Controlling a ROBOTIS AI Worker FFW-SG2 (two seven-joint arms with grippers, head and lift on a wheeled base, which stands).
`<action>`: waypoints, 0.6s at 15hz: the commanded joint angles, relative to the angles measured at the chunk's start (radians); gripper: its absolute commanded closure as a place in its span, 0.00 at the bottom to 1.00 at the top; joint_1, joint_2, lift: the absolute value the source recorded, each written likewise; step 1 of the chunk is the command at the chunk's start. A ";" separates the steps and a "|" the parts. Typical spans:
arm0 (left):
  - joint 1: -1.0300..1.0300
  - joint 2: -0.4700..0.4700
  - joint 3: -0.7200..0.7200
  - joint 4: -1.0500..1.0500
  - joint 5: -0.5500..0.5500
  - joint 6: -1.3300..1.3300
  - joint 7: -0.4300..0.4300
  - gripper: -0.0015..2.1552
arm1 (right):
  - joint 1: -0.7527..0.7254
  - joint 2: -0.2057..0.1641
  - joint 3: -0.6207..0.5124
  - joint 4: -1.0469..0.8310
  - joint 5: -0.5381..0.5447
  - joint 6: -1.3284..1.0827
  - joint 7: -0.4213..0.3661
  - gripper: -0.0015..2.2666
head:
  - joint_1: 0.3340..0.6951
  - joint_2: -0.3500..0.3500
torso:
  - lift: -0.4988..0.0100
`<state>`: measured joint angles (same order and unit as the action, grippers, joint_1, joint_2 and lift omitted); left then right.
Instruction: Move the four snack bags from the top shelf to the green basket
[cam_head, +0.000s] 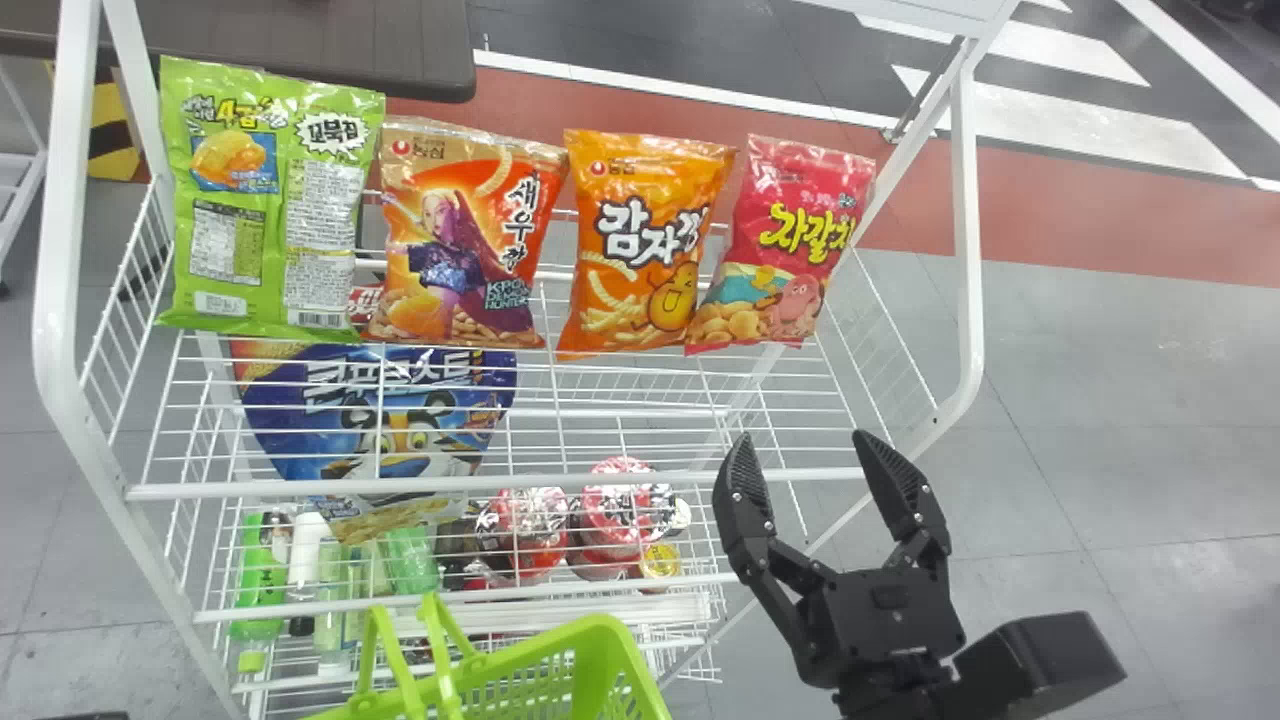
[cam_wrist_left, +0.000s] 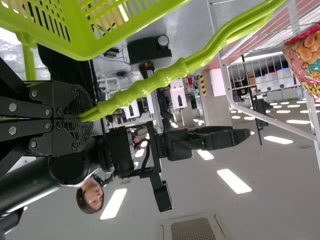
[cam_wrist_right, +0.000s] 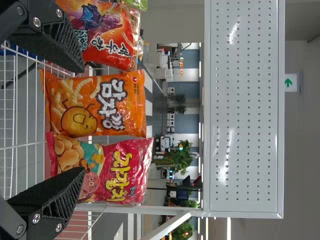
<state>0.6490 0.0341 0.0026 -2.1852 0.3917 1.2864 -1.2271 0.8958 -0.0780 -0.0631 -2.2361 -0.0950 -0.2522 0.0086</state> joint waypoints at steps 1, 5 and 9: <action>-0.012 0.001 -0.001 0.007 -0.010 -0.029 0.000 0.97 | -0.001 0.001 0.003 0.000 0.004 0.000 -0.001 0.06 | 1.00 0.00 | 0.98; -0.017 0.003 -0.010 0.007 -0.037 -0.112 0.000 0.97 | -0.001 0.001 0.003 -0.002 0.004 0.000 -0.001 0.06 | 1.00 0.00 | 0.98; -0.034 0.006 -0.019 0.018 -0.056 -0.167 -0.020 0.97 | -0.015 0.003 0.008 0.003 0.011 0.000 -0.001 0.06 | 1.00 0.00 | 0.98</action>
<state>0.6203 0.0390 -0.0141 -2.1679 0.3405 1.1246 -1.2475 0.8846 -0.0755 -0.0589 -2.2362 -0.0865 -0.2522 0.0077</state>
